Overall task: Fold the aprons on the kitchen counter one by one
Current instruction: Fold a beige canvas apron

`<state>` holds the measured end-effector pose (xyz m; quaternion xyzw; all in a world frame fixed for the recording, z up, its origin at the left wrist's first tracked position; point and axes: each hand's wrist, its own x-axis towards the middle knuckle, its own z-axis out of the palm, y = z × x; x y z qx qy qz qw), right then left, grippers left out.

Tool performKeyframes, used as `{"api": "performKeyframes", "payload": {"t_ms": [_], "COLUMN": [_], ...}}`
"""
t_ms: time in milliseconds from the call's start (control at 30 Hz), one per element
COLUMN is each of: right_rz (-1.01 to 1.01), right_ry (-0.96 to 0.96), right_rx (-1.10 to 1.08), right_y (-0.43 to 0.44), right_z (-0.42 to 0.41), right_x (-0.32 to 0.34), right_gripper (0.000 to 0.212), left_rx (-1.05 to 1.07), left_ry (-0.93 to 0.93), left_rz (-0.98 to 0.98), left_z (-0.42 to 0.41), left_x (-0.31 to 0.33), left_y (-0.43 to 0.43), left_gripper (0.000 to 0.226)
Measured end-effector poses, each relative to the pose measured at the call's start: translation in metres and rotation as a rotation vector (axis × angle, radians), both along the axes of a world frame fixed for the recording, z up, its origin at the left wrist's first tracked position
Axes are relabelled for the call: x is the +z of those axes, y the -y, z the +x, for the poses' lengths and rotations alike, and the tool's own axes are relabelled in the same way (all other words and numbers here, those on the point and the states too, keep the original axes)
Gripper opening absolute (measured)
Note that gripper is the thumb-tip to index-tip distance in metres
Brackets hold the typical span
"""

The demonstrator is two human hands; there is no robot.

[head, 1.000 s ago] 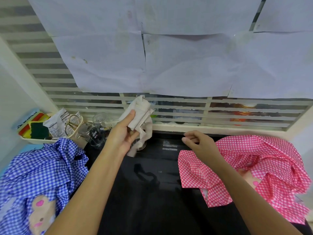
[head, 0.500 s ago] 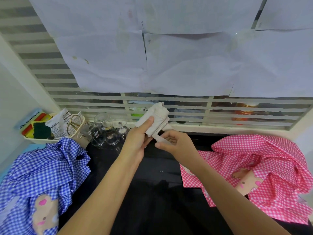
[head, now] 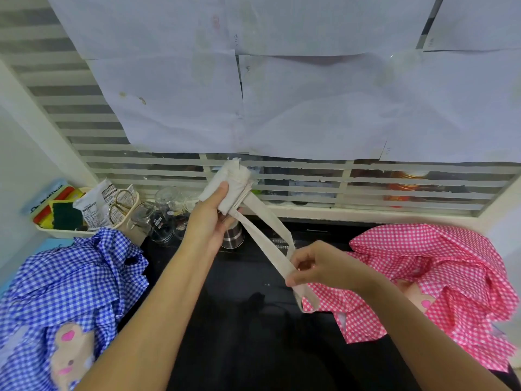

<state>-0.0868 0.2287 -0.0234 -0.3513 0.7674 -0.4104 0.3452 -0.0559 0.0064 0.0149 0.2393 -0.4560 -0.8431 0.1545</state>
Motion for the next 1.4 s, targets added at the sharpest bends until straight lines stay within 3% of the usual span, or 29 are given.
{"api": "performKeyframes", "payload": {"t_ms": [100, 200, 267, 367, 500, 567, 667, 733, 800, 833, 900, 1033, 1267, 1333, 1400], "right_rz": [-0.156, -0.265, -0.294, -0.294, -0.341, -0.216, -0.012, 0.056, 0.132, 0.132, 0.017, -0.112, -0.135, -0.165, -0.332], "right_ry": [0.067, -0.158, -0.176, -0.078, 0.025, -0.231, -0.728, -0.863, -0.964, -0.951, -0.749, -0.418, -0.285, -0.016, 0.471], "right_rx": [-0.079, -0.473, -0.599, -0.534, -0.519, -0.527, -0.346, -0.204, -0.049, 0.011, 0.032, -0.128, -0.217, -0.192, -0.197], "right_y": [0.001, 0.01, 0.018, 0.033, 0.046, 0.048, 0.045, 0.04, 0.033, 0.029, 0.023, 0.017, 0.023, 0.019, 0.011], "right_z": [0.002, -0.007, -0.013, -0.015, -0.011, -0.009, -0.008, -0.011, -0.019, -0.022, -0.027, -0.042, -0.043, -0.046, -0.056], "right_x": [-0.006, -0.009, -0.004, 0.009, 0.02, 0.022, 0.029, 0.045, 0.062, 0.068, 0.08, 0.08, 0.066, 0.065, 0.055], "right_gripper": [0.013, 0.008, 0.024, 0.044, 0.029, 0.019, 0.019, 0.021, 0.023, 0.021, 0.011, 0.006, 0.025, 0.035, 0.036], "left_rx": [-0.079, -0.13, -0.16, -0.209, -0.193, -0.104, -0.023, -0.097, -0.245, -0.334, -0.505, -0.676, -0.798, -0.81, -0.731], "left_ry": [0.005, -0.01, -0.016, -0.009, 0.013, 0.024, 0.075, 0.107, 0.142, 0.161, 0.183, 0.149, 0.025, 0.038, 0.03], "left_rz": [-0.103, -0.115, -0.115, -0.11, -0.19, -0.358, -0.815, -1.032, -1.11, -1.11, -1.035, -0.978, -0.753, -0.637, -0.437], "left_z": [-0.005, -0.008, -0.009, -0.009, -0.009, -0.01, -0.009, -0.005, -0.002, 0.001, 0.005, 0.015, 0.021, 0.022, 0.022], "left_x": [0.004, 0.013, 0.017, 0.02, 0.018, 0.012, 0.006, 0.006, 0.006, 0.007, 0.008, 0.011, 0.011, 0.011, 0.013], "left_y": [0.001, -0.004, -0.012, -0.024, -0.033, -0.031, -0.027, -0.024, -0.022, -0.022, -0.023, -0.023, -0.03, -0.034, -0.037], "left_gripper": [0.014, 0.013, 0.011, 0.011, 0.023, 0.023, 0.023, 0.019, 0.016, 0.014, 0.009, 0.005, 0.01, 0.021, 0.025]}}
